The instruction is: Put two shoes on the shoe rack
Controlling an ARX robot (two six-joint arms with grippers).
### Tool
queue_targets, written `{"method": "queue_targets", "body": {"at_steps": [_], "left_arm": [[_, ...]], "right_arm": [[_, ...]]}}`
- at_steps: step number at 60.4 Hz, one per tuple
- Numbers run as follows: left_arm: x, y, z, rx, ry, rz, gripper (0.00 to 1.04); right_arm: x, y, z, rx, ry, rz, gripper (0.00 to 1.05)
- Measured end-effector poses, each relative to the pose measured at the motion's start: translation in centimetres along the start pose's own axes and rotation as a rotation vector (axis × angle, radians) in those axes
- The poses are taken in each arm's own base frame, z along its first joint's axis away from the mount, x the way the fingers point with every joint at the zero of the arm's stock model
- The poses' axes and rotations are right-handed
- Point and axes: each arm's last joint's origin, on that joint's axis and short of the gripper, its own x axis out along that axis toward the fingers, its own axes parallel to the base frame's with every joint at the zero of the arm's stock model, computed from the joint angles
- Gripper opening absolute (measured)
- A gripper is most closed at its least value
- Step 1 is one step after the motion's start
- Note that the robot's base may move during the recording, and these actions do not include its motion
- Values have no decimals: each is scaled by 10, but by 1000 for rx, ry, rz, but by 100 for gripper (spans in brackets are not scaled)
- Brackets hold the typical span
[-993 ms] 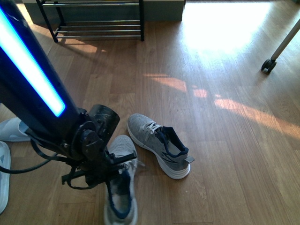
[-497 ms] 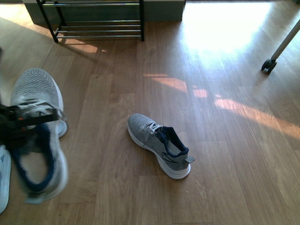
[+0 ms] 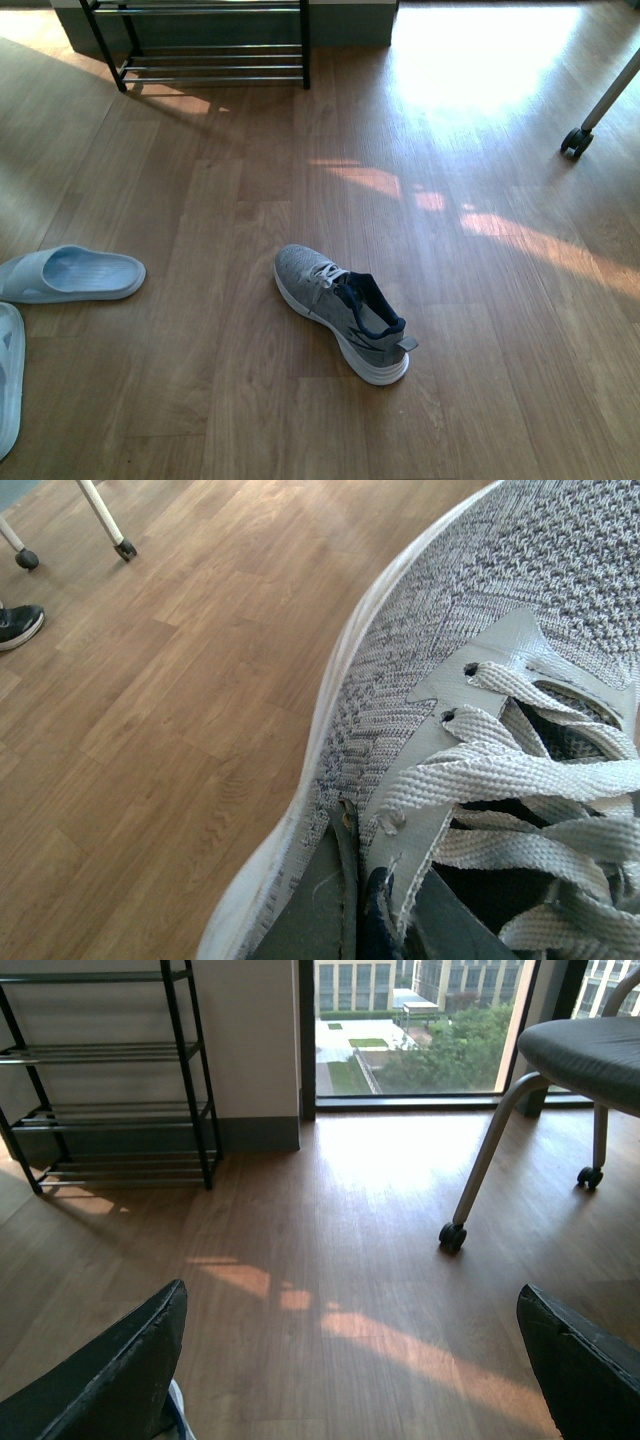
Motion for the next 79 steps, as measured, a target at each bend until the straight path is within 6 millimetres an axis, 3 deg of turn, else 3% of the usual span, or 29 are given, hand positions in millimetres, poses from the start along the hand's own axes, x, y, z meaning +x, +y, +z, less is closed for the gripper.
{"method": "queue_targets", "body": {"at_steps": [69,79], "left_arm": [[0,0,0,12,3,0,1],[0,-1,0,13,5,-20,1]], "right_arm": [[0,0,0,0,2,5,96],[14,5,-3,-58,62,188,96]]}}
